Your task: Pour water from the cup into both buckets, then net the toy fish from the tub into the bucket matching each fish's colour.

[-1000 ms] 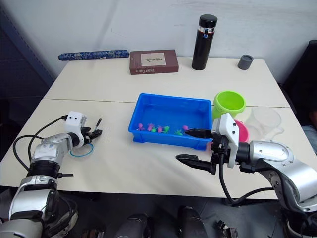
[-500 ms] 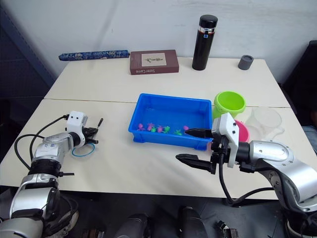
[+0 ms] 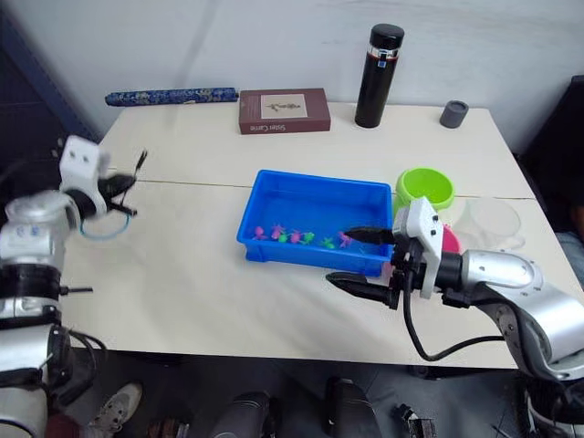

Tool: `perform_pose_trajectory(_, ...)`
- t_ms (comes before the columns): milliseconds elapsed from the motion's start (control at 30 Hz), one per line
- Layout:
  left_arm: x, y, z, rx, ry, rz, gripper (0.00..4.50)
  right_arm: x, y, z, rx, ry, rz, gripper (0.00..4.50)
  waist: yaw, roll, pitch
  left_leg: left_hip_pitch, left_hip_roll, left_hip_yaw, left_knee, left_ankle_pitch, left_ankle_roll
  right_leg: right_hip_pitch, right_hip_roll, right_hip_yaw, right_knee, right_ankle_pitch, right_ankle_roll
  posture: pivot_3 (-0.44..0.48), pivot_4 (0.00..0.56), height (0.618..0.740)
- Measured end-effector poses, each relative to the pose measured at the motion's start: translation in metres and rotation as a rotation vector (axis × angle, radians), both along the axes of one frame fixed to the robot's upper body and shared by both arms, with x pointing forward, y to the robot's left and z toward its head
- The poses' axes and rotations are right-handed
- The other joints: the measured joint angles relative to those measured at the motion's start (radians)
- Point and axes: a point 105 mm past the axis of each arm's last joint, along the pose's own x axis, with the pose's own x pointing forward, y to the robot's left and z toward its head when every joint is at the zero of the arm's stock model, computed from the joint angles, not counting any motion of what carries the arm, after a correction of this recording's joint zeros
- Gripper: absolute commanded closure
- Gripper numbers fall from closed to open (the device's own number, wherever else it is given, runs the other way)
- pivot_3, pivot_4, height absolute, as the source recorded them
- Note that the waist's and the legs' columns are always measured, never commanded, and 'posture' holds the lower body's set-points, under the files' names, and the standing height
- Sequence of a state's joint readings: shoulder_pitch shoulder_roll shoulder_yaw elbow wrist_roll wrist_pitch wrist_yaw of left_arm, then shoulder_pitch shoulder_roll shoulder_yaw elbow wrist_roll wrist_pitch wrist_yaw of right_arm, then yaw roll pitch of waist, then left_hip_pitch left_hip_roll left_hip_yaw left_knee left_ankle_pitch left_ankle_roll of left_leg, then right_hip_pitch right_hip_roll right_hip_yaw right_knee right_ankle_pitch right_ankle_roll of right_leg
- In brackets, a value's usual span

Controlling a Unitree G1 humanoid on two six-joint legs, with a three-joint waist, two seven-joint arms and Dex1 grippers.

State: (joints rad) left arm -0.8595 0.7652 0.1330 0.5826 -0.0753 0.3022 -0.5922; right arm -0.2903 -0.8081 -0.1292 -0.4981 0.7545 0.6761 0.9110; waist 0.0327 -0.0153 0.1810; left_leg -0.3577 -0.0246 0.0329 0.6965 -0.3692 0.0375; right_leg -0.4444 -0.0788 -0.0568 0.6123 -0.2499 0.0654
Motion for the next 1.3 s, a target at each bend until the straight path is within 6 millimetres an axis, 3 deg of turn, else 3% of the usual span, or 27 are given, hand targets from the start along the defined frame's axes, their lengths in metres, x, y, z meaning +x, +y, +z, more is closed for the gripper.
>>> perform_pose_trajectory(100, -0.006, -0.059, 0.023, 0.091, -0.047, -0.279, 4.48, 0.006, -0.002, 0.002, -0.006, -0.006, -0.024, 0.0, -0.004, 0.0, 0.0, -0.001, 0.0, 0.001, 0.0, -0.001, 0.001, 0.0, 0.0, 0.0, -0.001, 0.0, 0.0, 0.0, 0.15, 0.74)
perform_pose_trajectory(233, -0.02, -0.118, 0.008, 0.182, 0.025, -0.573, 4.48, 0.015, -0.006, 0.001, -0.041, -0.014, -0.078, 0.0, -0.014, 0.0, 0.0, -0.001, 0.0, 0.002, 0.0, -0.001, 0.001, -0.001, 0.002, 0.0, -0.002, 0.0, 0.0, 0.0, 0.15, 0.74)
perform_pose_trajectory(533, -0.061, -0.194, -0.02, 0.199, 0.184, -1.045, 4.48, 0.022, -0.002, -0.002, -0.08, 0.061, -0.114, 0.0, -0.011, 0.001, 0.0, -0.001, 0.002, 0.003, 0.002, -0.001, 0.001, -0.001, 0.003, 0.0, 0.0, 0.0, 0.0, 0.0, 0.15, 0.74)
perform_pose_trajectory(867, -0.09, -0.235, -0.042, 0.266, 0.243, -1.378, 4.48, 0.013, 0.009, -0.008, -0.117, 0.113, -0.068, 0.0, -0.006, 0.001, 0.0, -0.002, 0.002, 0.002, 0.003, -0.001, 0.002, -0.001, 0.003, 0.0, -0.001, 0.0, 0.0, 0.0, 0.15, 0.74)
perform_pose_trajectory(1300, -0.088, -0.255, -0.035, 0.276, 0.212, -1.453, 4.48, 0.01, 0.019, -0.015, -0.12, 0.138, -0.038, 0.0, -0.008, 0.001, 0.0, -0.002, 0.002, 0.002, 0.003, -0.001, 0.003, -0.001, 0.003, 0.0, -0.001, 0.0, 0.0, 0.0, 0.15, 0.74)
